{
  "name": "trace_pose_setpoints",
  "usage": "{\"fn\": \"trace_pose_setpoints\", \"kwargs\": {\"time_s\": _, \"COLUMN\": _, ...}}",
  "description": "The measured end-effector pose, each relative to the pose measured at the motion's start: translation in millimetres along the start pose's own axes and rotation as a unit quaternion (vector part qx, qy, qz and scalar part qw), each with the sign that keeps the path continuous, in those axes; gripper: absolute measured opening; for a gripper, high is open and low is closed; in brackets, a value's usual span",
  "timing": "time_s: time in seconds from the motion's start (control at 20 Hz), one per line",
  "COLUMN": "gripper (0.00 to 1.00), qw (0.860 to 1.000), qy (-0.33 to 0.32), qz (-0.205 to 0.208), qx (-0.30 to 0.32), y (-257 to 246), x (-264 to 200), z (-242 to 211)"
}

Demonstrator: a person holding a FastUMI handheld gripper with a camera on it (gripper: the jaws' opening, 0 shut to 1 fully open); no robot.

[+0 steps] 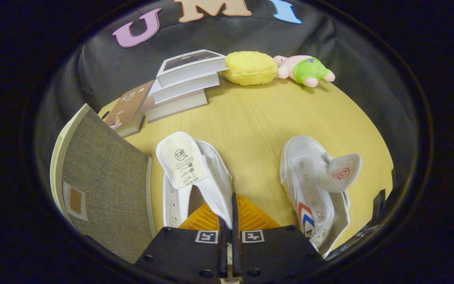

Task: Open the storage box then place both shoes into the box .Put the left shoe in first, then the right shoe, with the right side of both shoes facing outward in a uniform manner.

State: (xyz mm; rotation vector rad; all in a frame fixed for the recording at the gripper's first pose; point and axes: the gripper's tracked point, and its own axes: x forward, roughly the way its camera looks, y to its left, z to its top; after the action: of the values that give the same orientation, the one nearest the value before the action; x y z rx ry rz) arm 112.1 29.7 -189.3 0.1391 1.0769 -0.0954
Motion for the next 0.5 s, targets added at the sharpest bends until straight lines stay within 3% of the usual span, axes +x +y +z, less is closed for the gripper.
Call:
{"fn": "trace_pose_setpoints", "kwargs": {"time_s": 0.25, "gripper": 0.08, "qw": 1.000, "qy": -0.013, "qz": -0.023, "qx": 0.004, "y": -4.6, "x": -40.5, "z": 15.3}}
{"fn": "trace_pose_setpoints", "kwargs": {"time_s": 0.5, "gripper": 0.08, "qw": 0.997, "qy": -0.069, "qz": -0.033, "qx": -0.007, "y": -1.7, "x": -119.4, "z": 60.2}}
